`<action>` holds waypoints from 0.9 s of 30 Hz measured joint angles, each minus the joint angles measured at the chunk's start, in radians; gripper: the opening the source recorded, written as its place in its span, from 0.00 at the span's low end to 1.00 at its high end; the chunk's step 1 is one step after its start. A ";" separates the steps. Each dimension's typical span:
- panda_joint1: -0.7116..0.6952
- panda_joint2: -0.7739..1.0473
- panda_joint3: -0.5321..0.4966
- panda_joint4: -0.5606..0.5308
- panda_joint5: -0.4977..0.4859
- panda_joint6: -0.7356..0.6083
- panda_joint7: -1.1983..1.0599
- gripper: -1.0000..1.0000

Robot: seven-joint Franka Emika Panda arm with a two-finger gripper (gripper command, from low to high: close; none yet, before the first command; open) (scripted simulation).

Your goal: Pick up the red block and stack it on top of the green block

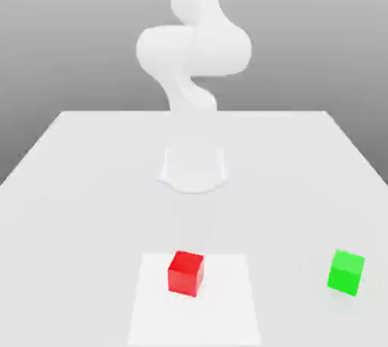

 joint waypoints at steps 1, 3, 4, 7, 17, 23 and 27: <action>0.007 0.039 -0.011 -0.024 0.017 0.023 -0.001 0.50; 0.018 0.117 -0.028 -0.069 0.049 0.068 -0.001 0.50; 0.023 0.155 -0.034 -0.092 0.063 0.089 0.000 0.50; 0.035 0.268 -0.044 -0.158 0.098 0.154 0.008 0.50; 0.022 0.644 -0.026 -0.390 0.052 0.389 0.158 0.50; 0.005 0.805 -0.026 -0.424 -0.023 0.519 0.233 0.50; -0.003 0.909 -0.013 -0.411 -0.003 0.608 0.220 0.50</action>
